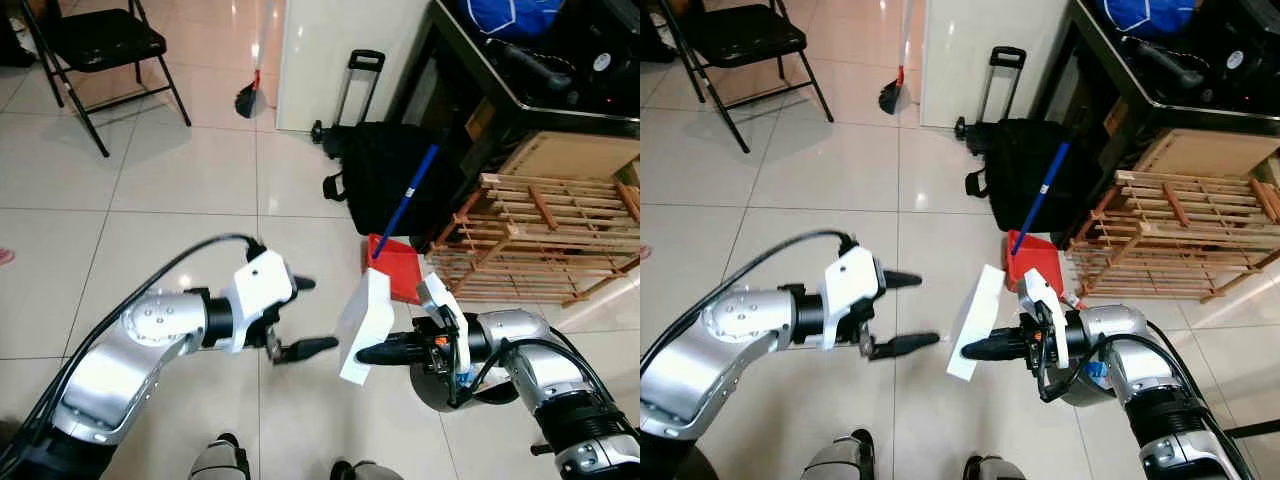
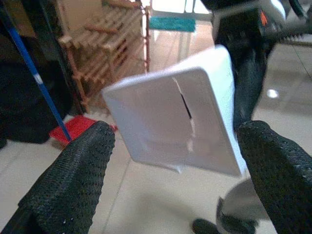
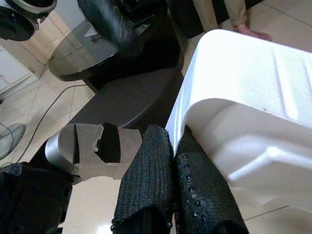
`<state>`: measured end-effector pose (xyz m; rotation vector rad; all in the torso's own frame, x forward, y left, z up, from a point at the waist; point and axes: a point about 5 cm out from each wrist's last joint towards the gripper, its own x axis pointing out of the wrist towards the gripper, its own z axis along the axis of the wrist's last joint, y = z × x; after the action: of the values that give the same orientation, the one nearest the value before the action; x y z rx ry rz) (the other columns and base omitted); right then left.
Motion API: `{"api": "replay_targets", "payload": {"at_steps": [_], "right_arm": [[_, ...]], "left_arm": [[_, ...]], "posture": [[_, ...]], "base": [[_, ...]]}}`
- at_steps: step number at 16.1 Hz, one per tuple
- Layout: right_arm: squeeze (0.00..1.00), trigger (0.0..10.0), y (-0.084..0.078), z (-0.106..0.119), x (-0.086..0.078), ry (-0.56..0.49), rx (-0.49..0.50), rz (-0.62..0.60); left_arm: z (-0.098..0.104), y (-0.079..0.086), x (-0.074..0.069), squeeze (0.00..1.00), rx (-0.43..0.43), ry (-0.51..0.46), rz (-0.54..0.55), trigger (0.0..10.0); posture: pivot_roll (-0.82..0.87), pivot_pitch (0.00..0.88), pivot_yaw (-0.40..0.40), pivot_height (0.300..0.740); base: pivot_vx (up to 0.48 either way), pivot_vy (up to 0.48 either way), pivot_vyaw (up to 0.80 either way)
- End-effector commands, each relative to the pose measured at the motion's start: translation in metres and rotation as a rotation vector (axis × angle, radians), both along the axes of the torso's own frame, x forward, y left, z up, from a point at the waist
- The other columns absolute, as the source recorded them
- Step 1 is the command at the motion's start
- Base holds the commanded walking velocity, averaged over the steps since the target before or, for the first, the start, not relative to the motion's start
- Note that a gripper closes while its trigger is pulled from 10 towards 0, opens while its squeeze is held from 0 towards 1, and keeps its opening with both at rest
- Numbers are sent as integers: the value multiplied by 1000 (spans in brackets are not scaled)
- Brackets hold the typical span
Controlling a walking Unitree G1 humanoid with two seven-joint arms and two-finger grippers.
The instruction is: Picking trash to rubbish bin
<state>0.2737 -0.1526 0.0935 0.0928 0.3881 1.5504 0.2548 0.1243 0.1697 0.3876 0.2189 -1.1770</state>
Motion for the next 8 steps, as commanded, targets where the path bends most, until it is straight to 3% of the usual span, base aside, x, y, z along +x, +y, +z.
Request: {"api": "replay_targets", "payload": {"at_steps": [1,8], "right_arm": [[400,10000,-7,-3,-2,15,-24,-18],[412,10000,-3,11,-7,-12,62,47]], "left_arm": [[6,-4,0,0,-29,-14,-13,10000],[8,-14,0,0,-69,-1,-36,10000]], "posture": [[-23,156,-153,740],[-34,153,-149,740]], "base": [[0,0,0],[0,0,0]]}}
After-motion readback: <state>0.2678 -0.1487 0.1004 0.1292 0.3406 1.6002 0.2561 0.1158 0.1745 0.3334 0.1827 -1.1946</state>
